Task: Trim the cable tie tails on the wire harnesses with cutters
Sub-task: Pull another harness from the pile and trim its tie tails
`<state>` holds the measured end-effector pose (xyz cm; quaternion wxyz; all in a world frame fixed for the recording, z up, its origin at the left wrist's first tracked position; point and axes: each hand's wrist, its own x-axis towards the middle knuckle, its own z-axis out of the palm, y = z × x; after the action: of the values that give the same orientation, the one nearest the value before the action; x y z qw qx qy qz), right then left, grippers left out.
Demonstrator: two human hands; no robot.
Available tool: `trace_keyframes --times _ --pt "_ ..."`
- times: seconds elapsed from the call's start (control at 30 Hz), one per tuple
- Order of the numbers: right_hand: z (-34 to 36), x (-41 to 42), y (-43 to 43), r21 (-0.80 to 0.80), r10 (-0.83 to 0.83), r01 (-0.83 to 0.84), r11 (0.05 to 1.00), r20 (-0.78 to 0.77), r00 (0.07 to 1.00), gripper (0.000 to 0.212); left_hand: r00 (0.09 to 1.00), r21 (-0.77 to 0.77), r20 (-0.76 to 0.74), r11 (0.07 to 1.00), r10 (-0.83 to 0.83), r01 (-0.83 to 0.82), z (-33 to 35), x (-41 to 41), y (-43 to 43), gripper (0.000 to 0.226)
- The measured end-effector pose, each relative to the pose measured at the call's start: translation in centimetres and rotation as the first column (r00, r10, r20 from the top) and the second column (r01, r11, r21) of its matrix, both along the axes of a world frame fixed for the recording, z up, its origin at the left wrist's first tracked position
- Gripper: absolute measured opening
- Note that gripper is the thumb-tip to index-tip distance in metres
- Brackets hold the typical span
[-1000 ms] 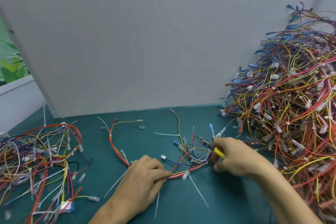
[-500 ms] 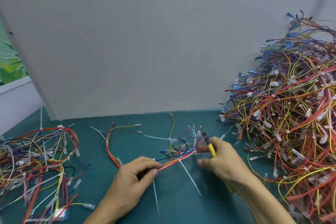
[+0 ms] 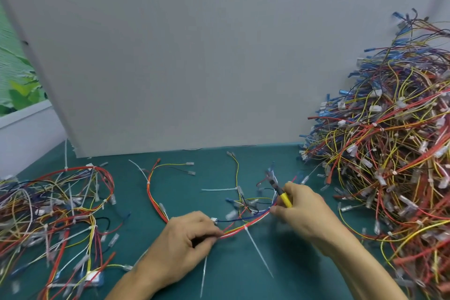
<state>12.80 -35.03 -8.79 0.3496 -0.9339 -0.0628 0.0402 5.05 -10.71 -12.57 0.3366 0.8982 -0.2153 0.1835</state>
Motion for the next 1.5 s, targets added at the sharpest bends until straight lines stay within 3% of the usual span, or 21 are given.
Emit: trace_keyframes --times 0.13,0.3,0.4,0.57,0.7,0.83,1.0,1.2,1.3,1.5 --pt "-0.4 -0.3 0.0 -0.250 0.029 -0.076 0.965 -0.185 0.982 0.018 0.999 0.252 0.054 0.968 -0.007 -0.007 0.0 0.1 0.2 0.017" --pt "0.0 -0.2 -0.7 -0.330 0.078 -0.163 0.930 -0.257 0.963 0.022 0.999 0.242 0.034 0.970 0.023 -0.031 -0.2 0.0 0.3 0.016" --pt "1.5 0.0 -2.0 -0.270 0.117 -0.181 0.946 -0.235 0.965 0.024 0.997 0.201 0.055 0.978 0.044 -0.055 0.1 -0.1 -0.1 0.009" --pt "2.0 -0.1 -1.4 -0.134 0.158 -0.148 0.980 0.067 0.985 0.016 0.991 0.139 0.084 0.983 0.106 -0.117 1.0 0.5 -1.7 0.011" --pt "-0.2 -0.6 1.2 -0.107 0.154 -0.138 0.985 0.155 0.976 0.008 0.999 0.195 0.025 0.980 0.036 -0.040 1.4 1.7 -3.3 0.015" --pt "-2.4 -0.9 2.6 -0.153 0.127 -0.102 0.983 0.167 0.978 0.016 0.999 0.288 -0.034 0.957 -0.039 0.047 1.1 3.4 -4.9 0.025" --pt "-3.1 -0.6 3.0 -0.236 0.031 0.013 0.972 0.182 0.983 0.014 0.996 0.284 -0.084 0.957 -0.029 0.052 0.2 3.9 -5.1 0.037" --pt "-3.4 -0.9 3.2 -0.315 0.014 0.070 0.947 0.257 0.966 0.023 0.997 0.293 -0.072 0.955 -0.028 0.048 -0.2 3.9 -5.2 0.032" --pt "-3.1 -0.4 2.8 -0.235 -0.068 0.106 0.966 0.168 0.983 0.021 0.996 0.304 -0.078 0.953 0.031 -0.006 -0.2 3.9 -5.7 0.020" --pt "-2.7 0.4 2.0 -0.157 -0.112 0.123 0.980 0.076 0.991 0.020 0.939 0.421 -0.231 0.896 0.255 -0.140 1.1 5.7 -8.0 0.021"
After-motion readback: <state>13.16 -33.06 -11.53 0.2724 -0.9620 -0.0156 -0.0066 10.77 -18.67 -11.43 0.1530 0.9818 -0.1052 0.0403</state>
